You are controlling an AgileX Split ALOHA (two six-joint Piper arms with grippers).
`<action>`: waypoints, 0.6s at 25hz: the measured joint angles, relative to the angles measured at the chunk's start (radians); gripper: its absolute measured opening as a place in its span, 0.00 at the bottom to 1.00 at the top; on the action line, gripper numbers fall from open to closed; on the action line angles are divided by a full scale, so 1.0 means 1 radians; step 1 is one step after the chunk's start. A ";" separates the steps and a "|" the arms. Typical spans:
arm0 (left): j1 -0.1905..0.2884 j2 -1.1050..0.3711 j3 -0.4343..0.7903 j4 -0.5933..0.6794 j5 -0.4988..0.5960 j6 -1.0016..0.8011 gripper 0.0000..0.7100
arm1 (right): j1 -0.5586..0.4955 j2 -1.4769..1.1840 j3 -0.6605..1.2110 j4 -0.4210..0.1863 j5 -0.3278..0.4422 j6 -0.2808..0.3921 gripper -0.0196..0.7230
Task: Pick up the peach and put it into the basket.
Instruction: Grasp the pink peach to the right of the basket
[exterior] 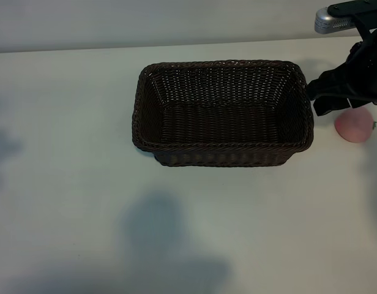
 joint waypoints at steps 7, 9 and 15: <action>0.000 -0.391 0.268 0.001 -0.002 0.001 0.84 | 0.000 0.000 0.000 0.000 0.018 0.000 0.81; 0.000 -0.499 0.336 0.001 -0.017 0.001 0.84 | 0.000 0.000 0.000 0.000 0.018 0.000 0.81; 0.000 -0.732 0.472 -0.012 -0.039 -0.002 0.84 | 0.000 0.000 0.000 0.000 0.017 0.000 0.81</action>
